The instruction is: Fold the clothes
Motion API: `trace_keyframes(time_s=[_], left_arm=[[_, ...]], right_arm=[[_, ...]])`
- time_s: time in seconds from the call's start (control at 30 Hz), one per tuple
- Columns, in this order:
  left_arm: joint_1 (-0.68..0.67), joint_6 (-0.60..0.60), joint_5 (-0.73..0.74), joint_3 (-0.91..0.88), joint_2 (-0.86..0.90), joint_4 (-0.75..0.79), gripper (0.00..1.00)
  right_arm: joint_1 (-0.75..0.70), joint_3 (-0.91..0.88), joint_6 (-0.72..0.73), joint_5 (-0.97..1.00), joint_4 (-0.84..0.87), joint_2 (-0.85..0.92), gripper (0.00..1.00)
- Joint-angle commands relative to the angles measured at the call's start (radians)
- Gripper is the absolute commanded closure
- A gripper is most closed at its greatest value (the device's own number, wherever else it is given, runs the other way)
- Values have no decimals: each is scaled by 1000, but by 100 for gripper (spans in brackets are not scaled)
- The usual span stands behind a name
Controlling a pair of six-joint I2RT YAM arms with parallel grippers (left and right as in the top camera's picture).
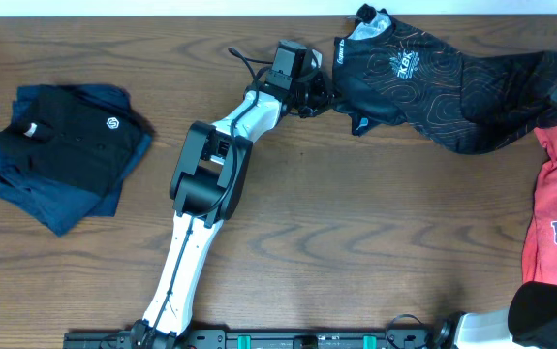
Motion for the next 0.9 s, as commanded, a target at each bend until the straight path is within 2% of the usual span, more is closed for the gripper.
trace_keyframes(time_s=[0.0, 0.33, 0.5, 0.57, 0.87], left_arm=[[5, 30, -14, -3, -35, 13, 88], [7, 44, -14, -3, -35, 153, 92], [7, 45, -14, -3, -35, 156, 91], [7, 44, -14, -3, -35, 153, 83], [7, 67, -15, -3, -35, 99, 83]], right_arm=[[6, 2, -13, 7, -1, -7, 99], [6, 2, -13, 8, -1, -7, 99], [6, 2, -13, 7, 0, -7, 99], [6, 2, -13, 7, -1, -7, 99], [6, 2, -13, 7, -1, -7, 99]])
